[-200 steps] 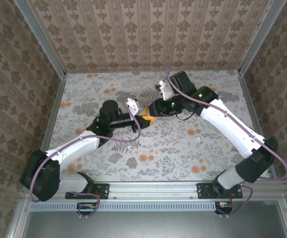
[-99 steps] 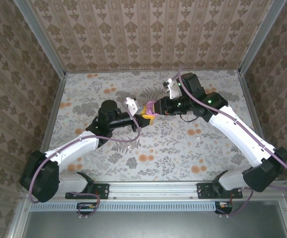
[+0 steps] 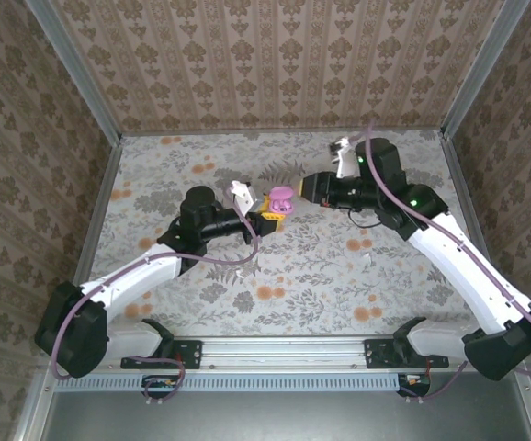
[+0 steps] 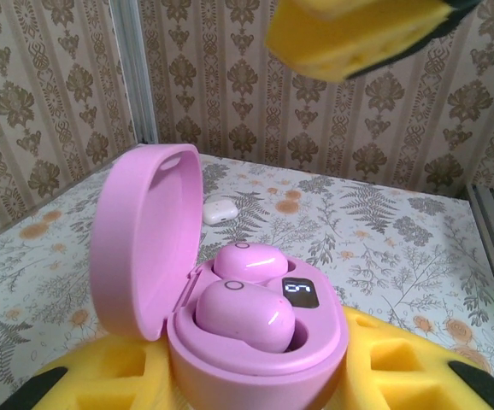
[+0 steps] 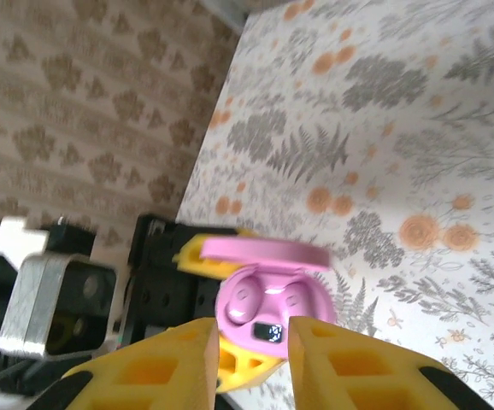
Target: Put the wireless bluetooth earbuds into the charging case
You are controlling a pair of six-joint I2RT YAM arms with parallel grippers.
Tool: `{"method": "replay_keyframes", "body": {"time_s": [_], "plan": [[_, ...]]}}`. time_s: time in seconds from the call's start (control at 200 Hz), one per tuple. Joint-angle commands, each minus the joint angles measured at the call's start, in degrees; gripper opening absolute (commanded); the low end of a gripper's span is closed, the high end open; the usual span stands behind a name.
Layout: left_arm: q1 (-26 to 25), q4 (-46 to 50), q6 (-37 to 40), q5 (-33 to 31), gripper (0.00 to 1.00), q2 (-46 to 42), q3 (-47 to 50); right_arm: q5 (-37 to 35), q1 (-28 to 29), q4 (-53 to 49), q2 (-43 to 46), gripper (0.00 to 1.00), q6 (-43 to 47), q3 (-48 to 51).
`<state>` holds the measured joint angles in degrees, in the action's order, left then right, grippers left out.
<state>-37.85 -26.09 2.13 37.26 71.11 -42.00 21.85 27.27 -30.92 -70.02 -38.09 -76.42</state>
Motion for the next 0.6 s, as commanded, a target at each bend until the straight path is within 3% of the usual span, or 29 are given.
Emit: {"method": "replay_keyframes", "body": {"time_s": [0.0, 0.165, 0.365, 0.595], "plan": [[-0.4, 0.7, 1.2, 1.3, 0.35, -1.9, -0.7, -3.4, -3.5, 5.5, 1.8, 0.33, -7.1, 3.3], [-0.6, 2.3, 1.8, 2.6, 0.35, -2.6, -1.2, 2.9, -6.4, 10.5, -0.5, 0.42, -13.3, 4.7], [-1.0, 4.3, 2.6, 3.9, 0.35, -2.7, -2.2, 13.2, -6.3, 10.2, -7.3, 0.45, -13.5, 0.4], [-1.3, 3.9, 2.6, 2.6, 0.35, -2.7, -2.3, 16.2, -5.4, 8.1, -12.7, 0.46, -12.4, -1.7]]}}
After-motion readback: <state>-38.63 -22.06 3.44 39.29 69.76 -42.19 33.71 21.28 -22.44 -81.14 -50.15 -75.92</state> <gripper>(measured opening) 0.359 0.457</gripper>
